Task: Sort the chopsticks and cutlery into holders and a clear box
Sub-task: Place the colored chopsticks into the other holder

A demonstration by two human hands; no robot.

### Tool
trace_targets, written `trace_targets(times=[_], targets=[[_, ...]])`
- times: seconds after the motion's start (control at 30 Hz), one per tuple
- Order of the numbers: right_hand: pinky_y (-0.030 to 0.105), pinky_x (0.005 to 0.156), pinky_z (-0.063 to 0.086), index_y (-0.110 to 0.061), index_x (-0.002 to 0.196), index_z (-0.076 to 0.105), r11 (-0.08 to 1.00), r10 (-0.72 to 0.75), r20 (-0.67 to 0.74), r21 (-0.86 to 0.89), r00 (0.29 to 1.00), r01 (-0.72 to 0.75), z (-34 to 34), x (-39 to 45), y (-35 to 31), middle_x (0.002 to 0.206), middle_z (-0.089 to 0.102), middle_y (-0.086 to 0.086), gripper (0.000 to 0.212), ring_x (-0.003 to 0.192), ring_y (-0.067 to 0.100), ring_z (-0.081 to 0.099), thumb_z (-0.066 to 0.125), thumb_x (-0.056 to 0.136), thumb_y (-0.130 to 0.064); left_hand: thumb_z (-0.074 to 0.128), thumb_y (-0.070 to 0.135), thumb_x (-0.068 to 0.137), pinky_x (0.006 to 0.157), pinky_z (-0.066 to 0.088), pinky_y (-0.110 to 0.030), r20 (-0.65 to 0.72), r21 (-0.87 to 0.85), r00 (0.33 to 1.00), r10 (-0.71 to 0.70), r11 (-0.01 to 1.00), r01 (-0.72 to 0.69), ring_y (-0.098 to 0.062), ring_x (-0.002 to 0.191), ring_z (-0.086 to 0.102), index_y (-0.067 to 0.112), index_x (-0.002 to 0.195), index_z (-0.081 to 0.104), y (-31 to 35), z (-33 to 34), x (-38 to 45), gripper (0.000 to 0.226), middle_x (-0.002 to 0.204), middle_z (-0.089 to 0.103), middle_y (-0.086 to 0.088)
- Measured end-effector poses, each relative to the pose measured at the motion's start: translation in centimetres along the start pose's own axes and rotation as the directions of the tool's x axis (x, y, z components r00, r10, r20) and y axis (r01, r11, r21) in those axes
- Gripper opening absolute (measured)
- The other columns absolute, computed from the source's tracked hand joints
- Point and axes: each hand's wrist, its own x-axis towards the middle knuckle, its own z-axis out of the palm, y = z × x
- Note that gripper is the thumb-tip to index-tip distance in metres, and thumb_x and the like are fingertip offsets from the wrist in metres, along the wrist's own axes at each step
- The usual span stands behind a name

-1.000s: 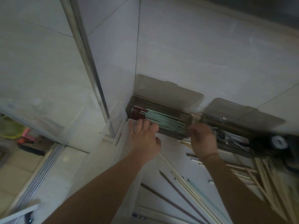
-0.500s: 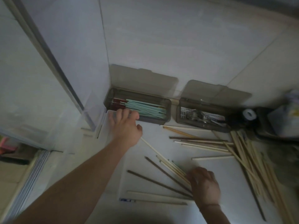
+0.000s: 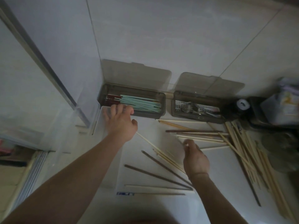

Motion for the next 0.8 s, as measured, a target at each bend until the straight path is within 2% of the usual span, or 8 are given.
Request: trace_targets(times=[0.1, 0.2, 0.27, 0.4, 0.47, 0.6, 0.7, 0.8], targets=[[0.027, 0.063, 0.036, -0.026, 0.115, 0.054, 0.993, -0.091, 0.016, 0.081, 0.996, 0.089, -0.8, 3.6, -3.1, 0.103, 0.066, 0.004, 0.021, 0.083, 0.029, 0.062, 0.040, 0.100, -0.024, 0.061, 0.037, 0.082, 0.117, 0.008, -0.057, -0.005, -0.009, 1.000, 0.007, 1.000, -0.007, -0.026, 0.123, 0.032, 0.034, 0.108, 0.049, 0.1, 0.0, -0.1, 0.029, 0.117, 0.044, 0.004], [0.024, 0.075, 0.043, -0.016, 0.117, 0.059, 0.951, -0.254, 0.037, 0.193, 0.966, 0.243, -1.0, 7.4, -6.2, 0.114, 0.062, 0.007, 0.046, 0.098, 0.027, 0.060, 0.056, 0.080, 0.010, 0.061, 0.038, 0.081, 0.116, 0.009, -0.056, -0.005, 0.011, 1.000, 0.019, 1.000, -0.019, -0.025, 0.123, 0.032, 0.035, 0.109, 0.049, 0.0, -0.1, -0.1, 0.030, 0.117, 0.043, 0.004], [0.023, 0.083, 0.041, -0.010, 0.111, 0.064, 0.915, -0.360, 0.036, 0.210, 0.932, 0.345, -0.6, 10.0, -8.3, 0.113, 0.061, 0.011, 0.055, 0.102, 0.029, 0.058, 0.057, 0.066, 0.021, 0.060, 0.038, 0.082, 0.115, 0.009, -0.055, 0.004, 0.012, 1.000, 0.029, 1.000, -0.029, -0.023, 0.121, 0.032, 0.035, 0.110, 0.050, 0.0, -0.3, -0.1, 0.031, 0.115, 0.042, 0.005], [0.029, 0.085, 0.045, -0.005, 0.098, 0.070, 0.853, -0.511, 0.081, 0.171, 0.856, 0.493, 1.0, 14.9, -11.7, 0.104, 0.062, 0.016, 0.047, 0.094, 0.034, 0.060, 0.055, 0.063, 0.022, 0.058, 0.037, 0.080, 0.117, 0.007, -0.060, 0.008, 0.012, 0.999, 0.039, 0.999, -0.039, -0.024, 0.122, 0.032, 0.034, 0.111, 0.049, 0.0, -0.5, -0.2, 0.032, 0.116, 0.041, 0.005], [0.032, 0.090, 0.049, -0.006, 0.099, 0.072, 0.835, -0.548, 0.134, 0.155, 0.826, 0.529, 2.2, 16.9, -12.7, 0.105, 0.063, 0.016, 0.048, 0.097, 0.034, 0.060, 0.057, 0.062, 0.021, 0.057, 0.036, 0.081, 0.117, 0.004, -0.061, 0.029, -0.010, 0.999, 0.028, 1.000, -0.028, -0.024, 0.125, 0.030, 0.034, 0.113, 0.048, 0.1, -0.7, -0.1, 0.033, 0.119, 0.040, 0.004], [0.032, 0.099, 0.043, -0.001, 0.106, 0.071, 0.812, -0.582, 0.237, 0.123, 0.778, 0.571, 3.6, 18.8, -13.2, 0.111, 0.065, 0.020, 0.050, 0.106, 0.034, 0.060, 0.060, 0.062, 0.021, 0.055, 0.035, 0.083, 0.118, 0.002, -0.061, 0.053, -0.017, 0.998, 0.014, 1.000, -0.013, -0.026, 0.129, 0.027, 0.032, 0.117, 0.046, 0.3, -1.1, -0.2, 0.036, 0.125, 0.039, 0.002], [0.037, 0.097, 0.045, 0.000, 0.096, 0.073, 0.811, -0.586, 0.148, 0.114, 0.797, 0.574, 3.2, 18.8, -11.9, 0.103, 0.067, 0.022, 0.044, 0.101, 0.039, 0.061, 0.062, 0.060, 0.022, 0.055, 0.035, 0.083, 0.118, 0.003, -0.061, 0.054, -0.018, 0.998, 0.009, 1.000, -0.008, -0.026, 0.129, 0.028, 0.032, 0.116, 0.046, 0.3, -1.1, -0.2, 0.035, 0.124, 0.039, 0.002], [0.039, 0.086, 0.048, -0.008, 0.086, 0.074, 0.802, -0.594, -0.109, -0.007, 0.797, 0.597, 2.6, 16.9, -9.4, 0.096, 0.068, 0.011, 0.025, 0.096, 0.036, 0.056, 0.059, 0.068, 0.002, 0.055, 0.035, 0.082, 0.118, 0.004, -0.060, 0.041, -0.031, 0.999, 0.012, 0.999, -0.011, -0.025, 0.127, 0.029, 0.033, 0.113, 0.046, 0.2, -1.1, -0.3, 0.032, 0.120, 0.040, 0.003]])
